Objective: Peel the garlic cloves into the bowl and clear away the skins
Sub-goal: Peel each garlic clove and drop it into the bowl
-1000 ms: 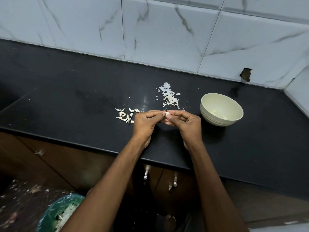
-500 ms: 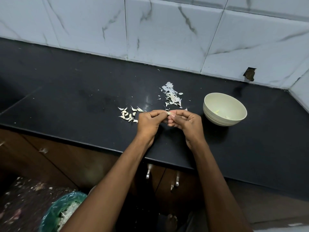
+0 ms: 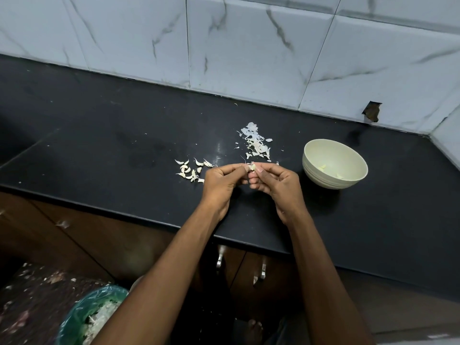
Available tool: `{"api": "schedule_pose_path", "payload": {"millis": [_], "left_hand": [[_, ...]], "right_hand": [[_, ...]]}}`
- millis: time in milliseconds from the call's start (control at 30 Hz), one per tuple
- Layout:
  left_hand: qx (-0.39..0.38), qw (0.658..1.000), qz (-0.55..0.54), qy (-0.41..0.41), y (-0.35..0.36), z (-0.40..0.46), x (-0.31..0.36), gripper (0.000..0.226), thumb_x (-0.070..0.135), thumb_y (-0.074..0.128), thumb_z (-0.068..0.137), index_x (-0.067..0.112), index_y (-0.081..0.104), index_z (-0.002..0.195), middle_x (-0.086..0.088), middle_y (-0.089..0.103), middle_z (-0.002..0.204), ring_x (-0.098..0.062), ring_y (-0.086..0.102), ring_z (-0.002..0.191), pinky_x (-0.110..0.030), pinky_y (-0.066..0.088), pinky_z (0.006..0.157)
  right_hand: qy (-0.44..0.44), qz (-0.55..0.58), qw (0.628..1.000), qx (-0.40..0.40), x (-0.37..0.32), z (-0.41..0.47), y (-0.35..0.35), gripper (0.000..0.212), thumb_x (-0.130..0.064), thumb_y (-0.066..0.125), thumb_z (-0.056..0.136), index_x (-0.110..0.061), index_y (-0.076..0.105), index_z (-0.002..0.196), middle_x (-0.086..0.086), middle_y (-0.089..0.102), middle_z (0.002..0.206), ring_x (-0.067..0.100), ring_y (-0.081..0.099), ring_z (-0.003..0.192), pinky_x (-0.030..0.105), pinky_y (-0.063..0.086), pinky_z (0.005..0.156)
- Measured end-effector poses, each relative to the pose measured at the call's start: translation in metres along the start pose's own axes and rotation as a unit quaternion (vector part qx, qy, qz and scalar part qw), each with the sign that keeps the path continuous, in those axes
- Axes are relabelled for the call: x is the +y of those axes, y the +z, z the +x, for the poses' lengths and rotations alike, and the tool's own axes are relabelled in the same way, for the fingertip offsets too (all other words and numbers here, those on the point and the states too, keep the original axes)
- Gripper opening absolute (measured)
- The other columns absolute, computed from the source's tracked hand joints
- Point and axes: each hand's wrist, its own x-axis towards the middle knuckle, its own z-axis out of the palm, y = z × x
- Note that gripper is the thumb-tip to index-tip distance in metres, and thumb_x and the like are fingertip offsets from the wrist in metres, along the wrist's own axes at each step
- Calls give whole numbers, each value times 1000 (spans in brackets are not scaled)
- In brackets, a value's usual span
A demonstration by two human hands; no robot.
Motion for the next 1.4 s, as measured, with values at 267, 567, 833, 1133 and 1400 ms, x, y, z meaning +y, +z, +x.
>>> {"api": "schedule_pose_path", "payload": {"millis": [267,567,833,1133,1400], "left_hand": [[-5,1000,19,14,-1,0,-2,7,-2,73,89,0,80,89,-13,75,82,-15,65,73,-25,53,73],[10,1000,-11,5,-1,0,0,7,-4,74,88,0,79,86,-12,74,85,-16,64,78,-26,55,70],[-23,999,-1,28,-3,-3,1,7,-1,71,92,-4,77,95,-19,72,86,-24,66,80,-32,57,77],[37,996,20,74,-4,3,-3,9,-3,74,91,-2,74,100,-11,72,80,-17,67,71,-27,58,68],[-1,989,109,97,-3,2,-8,13,0,77,89,-1,78,102,-15,79,96,-28,75,89,-40,60,90]], "right_hand": [[-24,-34,999,31,3,0,3,20,-7,76,92,1,77,110,18,78,90,20,72,81,27,61,73],[13,98,993,63,-4,0,-4,18,-11,72,91,-9,78,108,5,76,98,11,66,87,21,54,73],[6,67,996,56,-4,-3,1,18,-2,74,91,1,75,109,21,78,96,28,78,89,30,63,79],[-22,20,998,48,-1,-6,6,17,-2,71,95,3,74,111,22,78,92,29,78,88,30,64,78],[-53,-35,996,60,3,-3,3,18,-5,73,95,-2,77,112,15,80,94,23,76,89,29,62,76]]}}
